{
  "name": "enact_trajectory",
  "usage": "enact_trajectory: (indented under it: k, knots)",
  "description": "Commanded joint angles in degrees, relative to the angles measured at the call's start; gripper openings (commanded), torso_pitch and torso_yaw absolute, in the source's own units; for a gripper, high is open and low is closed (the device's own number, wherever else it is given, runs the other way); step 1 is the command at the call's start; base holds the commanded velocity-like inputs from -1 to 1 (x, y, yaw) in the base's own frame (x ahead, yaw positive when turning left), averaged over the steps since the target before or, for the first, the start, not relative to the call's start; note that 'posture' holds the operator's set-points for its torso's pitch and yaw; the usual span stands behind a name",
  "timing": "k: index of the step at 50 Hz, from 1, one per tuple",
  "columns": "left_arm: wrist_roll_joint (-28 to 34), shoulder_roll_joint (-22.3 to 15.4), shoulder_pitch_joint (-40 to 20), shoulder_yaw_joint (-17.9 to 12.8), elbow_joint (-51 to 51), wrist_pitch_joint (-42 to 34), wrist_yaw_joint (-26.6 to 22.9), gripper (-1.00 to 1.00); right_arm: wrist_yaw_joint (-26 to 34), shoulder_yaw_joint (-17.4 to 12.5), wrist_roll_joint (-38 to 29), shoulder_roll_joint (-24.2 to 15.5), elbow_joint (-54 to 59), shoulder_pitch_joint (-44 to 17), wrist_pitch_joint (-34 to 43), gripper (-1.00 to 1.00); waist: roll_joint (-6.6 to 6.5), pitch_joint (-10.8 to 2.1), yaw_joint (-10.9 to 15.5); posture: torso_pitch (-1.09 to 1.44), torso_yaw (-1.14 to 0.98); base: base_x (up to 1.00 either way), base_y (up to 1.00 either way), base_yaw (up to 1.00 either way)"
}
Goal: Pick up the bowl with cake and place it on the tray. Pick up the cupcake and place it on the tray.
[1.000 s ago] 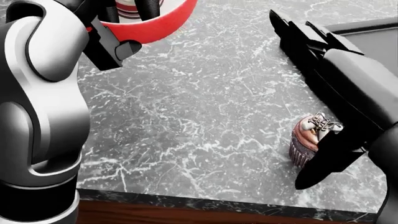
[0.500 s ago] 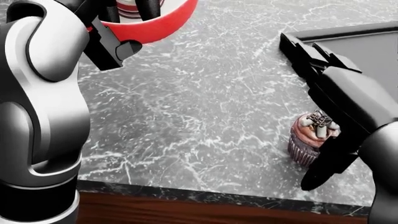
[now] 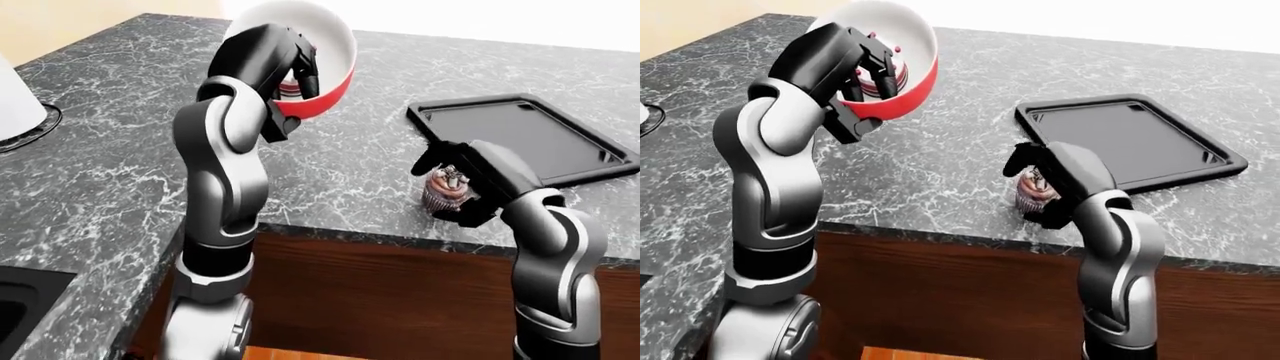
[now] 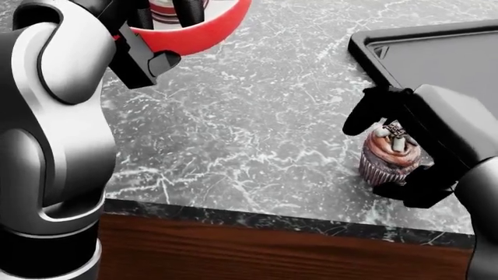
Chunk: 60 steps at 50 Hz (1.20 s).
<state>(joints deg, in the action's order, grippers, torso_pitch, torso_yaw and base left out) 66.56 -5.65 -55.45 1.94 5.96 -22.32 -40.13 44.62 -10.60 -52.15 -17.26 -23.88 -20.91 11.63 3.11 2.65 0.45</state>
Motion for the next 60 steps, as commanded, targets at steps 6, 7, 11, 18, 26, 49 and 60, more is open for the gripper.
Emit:
enact_trajectory:
  k: [6, 7, 11, 18, 26, 49, 60]
  knots:
    - [0.8, -0.3, -2.7, -0.7, 2.7, 1.0, 2.5, -1.0, 0.9, -0.6, -0.6, -0.7, -0.1, -0.3, 0.8, -0.44, -0.44, -1.33, 0.0, 0.0, 0.0, 0.0, 0.0, 0.0]
    - [0.8, -0.3, -2.7, -0.7, 2.8, 1.0, 2.4, -1.0, 0.9, -0.6, -0.6, -0.7, -0.3, -0.4, 0.9, -0.47, -0.48, -1.37, 0.0, 0.0, 0.0, 0.0, 0.0, 0.0]
    - [0.8, -0.3, -2.4, -0.8, 2.8, 1.1, 2.6, -1.0, 1.7, -0.7, -0.3, -0.8, -1.9, -1.2, 1.8, -0.58, -0.54, -1.51, 0.0, 0.0, 0.0, 0.0, 0.0, 0.0]
    - [0.8, -0.3, -2.4, -0.8, 2.9, 1.1, 2.5, -1.0, 5.7, -2.4, 1.6, -2.1, -8.7, -4.3, 6.7, -0.93, -0.71, -1.83, 0.0, 0.0, 0.0, 0.0, 0.0, 0.0]
    - [1.0, -0.2, -2.6, -0.8, 3.0, 1.1, 2.3, -1.0, 12.9, -4.2, 3.6, -6.6, -18.7, -11.2, 17.6, -1.0, -1.23, -1.64, -0.2, 0.0, 0.0, 0.0, 0.0, 0.0]
    - [0.8, -0.6, -2.6, -1.0, 3.6, 0.8, 2.0, -1.0, 12.0, -4.2, 6.7, -11.8, -22.5, -16.7, 30.5, -1.0, -4.63, -1.08, 0.1, 0.0, 0.0, 0.0, -0.05, 0.0]
    - [0.8, -0.7, -2.7, -1.0, 3.8, 0.8, 1.8, -1.0, 11.3, -4.1, 7.1, -12.1, -22.3, -16.6, 30.6, -1.0, 0.34, -2.46, -0.5, 0.0, 0.0, -0.16, -0.13, 0.0]
